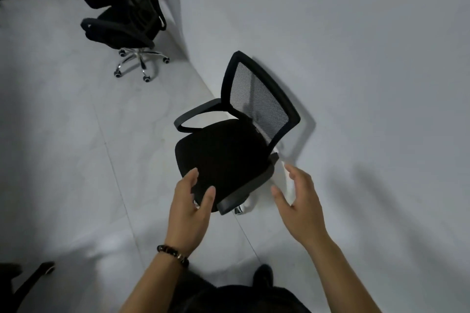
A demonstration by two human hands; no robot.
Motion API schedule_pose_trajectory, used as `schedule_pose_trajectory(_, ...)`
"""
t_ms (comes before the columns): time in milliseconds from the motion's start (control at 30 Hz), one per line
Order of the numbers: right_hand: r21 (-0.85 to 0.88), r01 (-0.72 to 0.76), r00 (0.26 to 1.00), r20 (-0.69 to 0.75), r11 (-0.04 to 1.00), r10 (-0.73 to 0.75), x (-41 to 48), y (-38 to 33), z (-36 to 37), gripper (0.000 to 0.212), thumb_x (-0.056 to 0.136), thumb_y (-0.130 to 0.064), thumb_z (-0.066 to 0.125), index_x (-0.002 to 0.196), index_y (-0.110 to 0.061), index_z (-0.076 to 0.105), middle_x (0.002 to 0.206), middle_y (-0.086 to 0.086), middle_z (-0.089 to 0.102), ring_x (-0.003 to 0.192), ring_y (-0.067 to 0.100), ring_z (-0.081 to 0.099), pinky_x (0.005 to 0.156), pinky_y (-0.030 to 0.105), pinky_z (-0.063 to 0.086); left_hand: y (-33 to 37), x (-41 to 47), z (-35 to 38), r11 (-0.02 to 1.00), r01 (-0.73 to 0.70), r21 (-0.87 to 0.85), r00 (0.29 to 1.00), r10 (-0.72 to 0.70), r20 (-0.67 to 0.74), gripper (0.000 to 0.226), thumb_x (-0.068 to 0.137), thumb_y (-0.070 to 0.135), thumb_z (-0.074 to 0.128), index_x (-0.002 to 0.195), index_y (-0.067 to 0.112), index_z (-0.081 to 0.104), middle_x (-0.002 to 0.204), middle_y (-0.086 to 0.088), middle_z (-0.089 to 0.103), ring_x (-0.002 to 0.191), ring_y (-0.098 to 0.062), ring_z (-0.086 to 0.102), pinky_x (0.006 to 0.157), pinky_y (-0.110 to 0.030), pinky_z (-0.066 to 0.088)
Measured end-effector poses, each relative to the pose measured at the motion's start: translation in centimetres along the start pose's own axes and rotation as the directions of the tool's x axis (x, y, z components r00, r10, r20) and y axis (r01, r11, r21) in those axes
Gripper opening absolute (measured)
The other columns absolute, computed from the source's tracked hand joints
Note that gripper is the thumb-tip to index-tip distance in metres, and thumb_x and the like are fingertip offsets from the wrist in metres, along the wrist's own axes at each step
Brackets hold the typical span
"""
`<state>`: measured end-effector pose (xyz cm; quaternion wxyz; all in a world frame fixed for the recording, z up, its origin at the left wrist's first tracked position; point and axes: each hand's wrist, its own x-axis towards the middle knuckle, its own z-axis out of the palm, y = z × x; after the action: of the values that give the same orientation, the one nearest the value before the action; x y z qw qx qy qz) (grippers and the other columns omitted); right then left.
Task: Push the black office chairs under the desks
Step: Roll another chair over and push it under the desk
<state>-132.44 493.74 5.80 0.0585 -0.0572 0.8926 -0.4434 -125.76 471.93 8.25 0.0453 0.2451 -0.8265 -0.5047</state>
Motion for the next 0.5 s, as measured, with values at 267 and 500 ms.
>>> schedule_pose_trajectory(267,-0.089,0.003,0.997,0.073,0.996,0.004,9.8,2.7,-1.2,0.053,0.093,-0.038,0.060,0.141,-0.031,0.039,0.136,-0.021,0.038,0.126,-0.004,0.039,0.098,0.013,0.035,0.6,7.5,5.2,0.996,0.068,-0.055,0.997,-0.066,0.036,0.057,0.090,0.035,0.056,0.141,0.023,0.035,0.140,0.008,0.042,0.127,-0.011,0.043,0.106,-0.036,0.040)
schedule_pose_trajectory(500,-0.286,0.085,0.989,0.141,0.954,-0.046,22.8,1.2,-2.7,0.053,0.093,-0.036,0.061,0.142,-0.026,0.041,0.138,-0.010,0.042,0.125,0.005,0.043,0.093,0.023,0.038,1.4,18.3,9.4,0.990,0.110,-0.092,0.988,-0.099,0.119,0.055,0.092,0.031,0.055,0.142,0.018,0.036,0.141,-0.001,0.043,0.126,-0.010,0.043,0.105,-0.035,0.041)
